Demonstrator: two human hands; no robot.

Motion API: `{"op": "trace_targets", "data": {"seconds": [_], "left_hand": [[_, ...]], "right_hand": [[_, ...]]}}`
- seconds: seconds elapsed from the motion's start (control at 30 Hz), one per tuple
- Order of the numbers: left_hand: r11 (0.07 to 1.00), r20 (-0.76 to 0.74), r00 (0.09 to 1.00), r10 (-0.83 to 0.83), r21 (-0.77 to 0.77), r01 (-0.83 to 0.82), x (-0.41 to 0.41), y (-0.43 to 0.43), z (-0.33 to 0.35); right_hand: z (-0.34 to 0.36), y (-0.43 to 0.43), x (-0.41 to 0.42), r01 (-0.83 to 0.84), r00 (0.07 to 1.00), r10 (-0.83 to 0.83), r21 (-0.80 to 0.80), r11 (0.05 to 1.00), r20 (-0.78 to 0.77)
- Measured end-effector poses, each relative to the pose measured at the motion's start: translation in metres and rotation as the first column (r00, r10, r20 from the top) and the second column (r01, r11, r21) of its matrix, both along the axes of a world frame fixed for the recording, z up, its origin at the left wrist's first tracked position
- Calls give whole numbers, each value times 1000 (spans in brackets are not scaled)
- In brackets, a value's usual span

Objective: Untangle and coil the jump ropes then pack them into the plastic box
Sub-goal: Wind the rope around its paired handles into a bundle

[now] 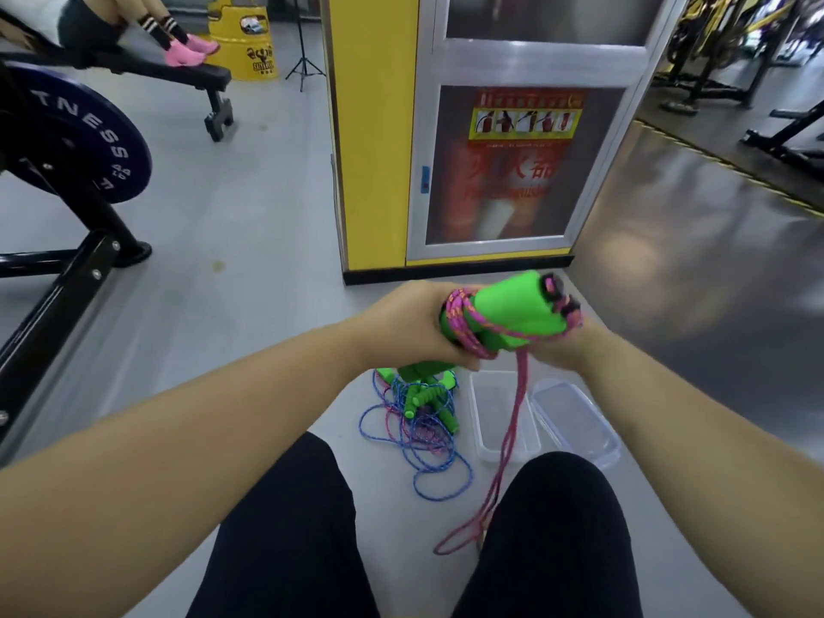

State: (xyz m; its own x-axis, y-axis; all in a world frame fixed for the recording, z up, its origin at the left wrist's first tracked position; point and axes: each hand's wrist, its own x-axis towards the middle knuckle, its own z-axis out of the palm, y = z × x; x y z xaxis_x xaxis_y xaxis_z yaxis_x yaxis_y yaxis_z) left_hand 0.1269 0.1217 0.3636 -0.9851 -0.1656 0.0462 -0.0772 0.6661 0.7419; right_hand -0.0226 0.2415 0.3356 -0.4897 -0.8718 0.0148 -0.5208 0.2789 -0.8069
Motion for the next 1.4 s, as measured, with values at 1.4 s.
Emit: {"op": "trace_targets", "data": {"seconds": [1.4], "left_hand": [[954, 233, 969, 81, 262, -143, -16, -16, 29]], "right_hand": [[-22, -22, 59, 461, 739, -189, -281, 842, 646]]}}
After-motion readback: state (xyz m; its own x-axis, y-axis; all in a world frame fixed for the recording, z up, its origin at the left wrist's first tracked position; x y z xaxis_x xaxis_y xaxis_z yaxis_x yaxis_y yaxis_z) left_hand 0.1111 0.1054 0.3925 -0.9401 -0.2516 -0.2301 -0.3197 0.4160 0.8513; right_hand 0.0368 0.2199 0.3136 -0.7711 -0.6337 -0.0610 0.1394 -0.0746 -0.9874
